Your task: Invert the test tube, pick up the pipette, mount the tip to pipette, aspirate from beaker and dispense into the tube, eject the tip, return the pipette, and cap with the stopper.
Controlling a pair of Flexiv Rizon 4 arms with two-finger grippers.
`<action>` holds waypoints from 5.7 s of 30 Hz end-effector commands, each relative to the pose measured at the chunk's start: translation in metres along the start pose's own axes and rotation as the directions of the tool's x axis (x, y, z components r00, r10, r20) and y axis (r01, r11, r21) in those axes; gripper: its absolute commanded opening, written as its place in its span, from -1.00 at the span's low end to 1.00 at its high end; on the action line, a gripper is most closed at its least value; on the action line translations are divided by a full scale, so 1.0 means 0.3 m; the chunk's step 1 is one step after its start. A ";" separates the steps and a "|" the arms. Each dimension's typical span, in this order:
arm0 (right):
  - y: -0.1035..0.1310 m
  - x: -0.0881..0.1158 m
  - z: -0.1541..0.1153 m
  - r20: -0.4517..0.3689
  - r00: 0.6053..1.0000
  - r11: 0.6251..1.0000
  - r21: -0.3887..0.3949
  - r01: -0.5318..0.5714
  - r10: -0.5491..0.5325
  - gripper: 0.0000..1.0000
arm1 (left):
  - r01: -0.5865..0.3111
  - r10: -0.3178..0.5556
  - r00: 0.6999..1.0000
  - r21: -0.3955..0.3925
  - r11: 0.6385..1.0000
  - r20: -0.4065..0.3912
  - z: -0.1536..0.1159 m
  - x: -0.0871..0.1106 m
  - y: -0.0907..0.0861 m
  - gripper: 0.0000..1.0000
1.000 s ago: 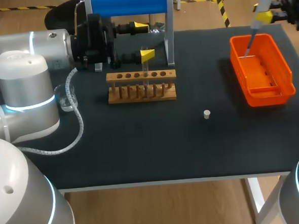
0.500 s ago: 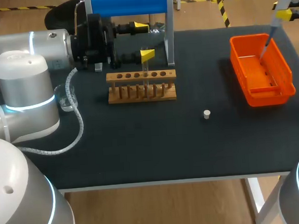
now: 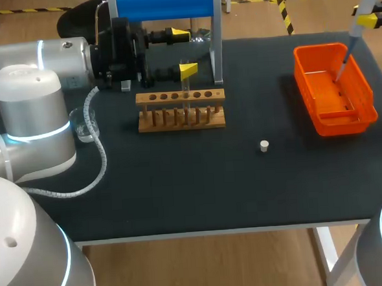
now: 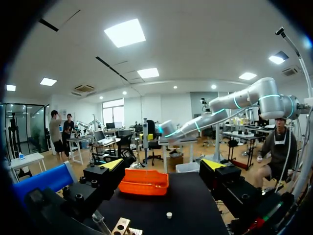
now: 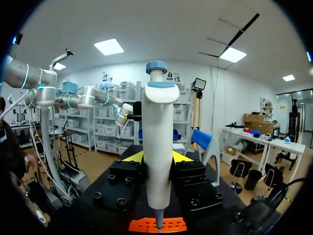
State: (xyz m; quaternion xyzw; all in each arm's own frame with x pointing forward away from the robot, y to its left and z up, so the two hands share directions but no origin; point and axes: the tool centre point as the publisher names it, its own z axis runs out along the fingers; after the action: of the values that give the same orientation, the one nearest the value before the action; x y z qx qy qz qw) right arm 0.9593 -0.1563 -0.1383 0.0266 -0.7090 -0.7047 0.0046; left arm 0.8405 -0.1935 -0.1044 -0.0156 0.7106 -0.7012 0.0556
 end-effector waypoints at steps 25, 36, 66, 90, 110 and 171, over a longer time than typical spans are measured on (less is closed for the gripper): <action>-0.008 -0.007 -0.013 0.002 1.000 1.000 0.026 0.001 -0.001 -1.00 | -0.001 0.001 1.000 0.001 1.000 -0.001 0.002 -0.003 0.002 1.00; -0.006 -0.008 -0.017 0.011 1.000 0.999 0.034 0.006 -0.006 -1.00 | -0.001 0.001 1.000 0.001 1.000 -0.001 0.002 -0.003 0.002 1.00; -0.005 -0.009 -0.020 0.021 1.000 0.999 0.035 0.005 -0.005 -1.00 | -0.001 0.001 1.000 0.001 1.000 -0.001 0.002 -0.003 0.002 1.00; -0.005 -0.009 -0.020 0.021 1.000 0.999 0.035 0.005 -0.005 -1.00 | -0.006 0.004 0.999 -0.072 0.997 -0.034 0.664 -0.232 -0.118 1.00; -0.005 -0.009 -0.020 0.021 1.000 0.999 0.035 0.005 -0.005 -1.00 | -0.005 0.000 0.998 -0.082 0.997 -0.062 0.788 -0.241 -0.144 -1.00; -0.005 -0.009 -0.020 0.021 1.000 0.999 0.035 0.005 -0.005 -1.00 | -0.017 0.020 0.997 0.031 0.999 -0.079 1.257 -0.330 -0.176 -1.00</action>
State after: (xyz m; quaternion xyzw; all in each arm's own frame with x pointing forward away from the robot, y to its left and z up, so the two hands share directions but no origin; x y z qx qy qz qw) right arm 0.9626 -0.1623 -0.1410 0.0214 -0.7197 -0.6940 -0.0050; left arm 0.9681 -0.5537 -0.0495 0.0158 0.7007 -0.7123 0.0383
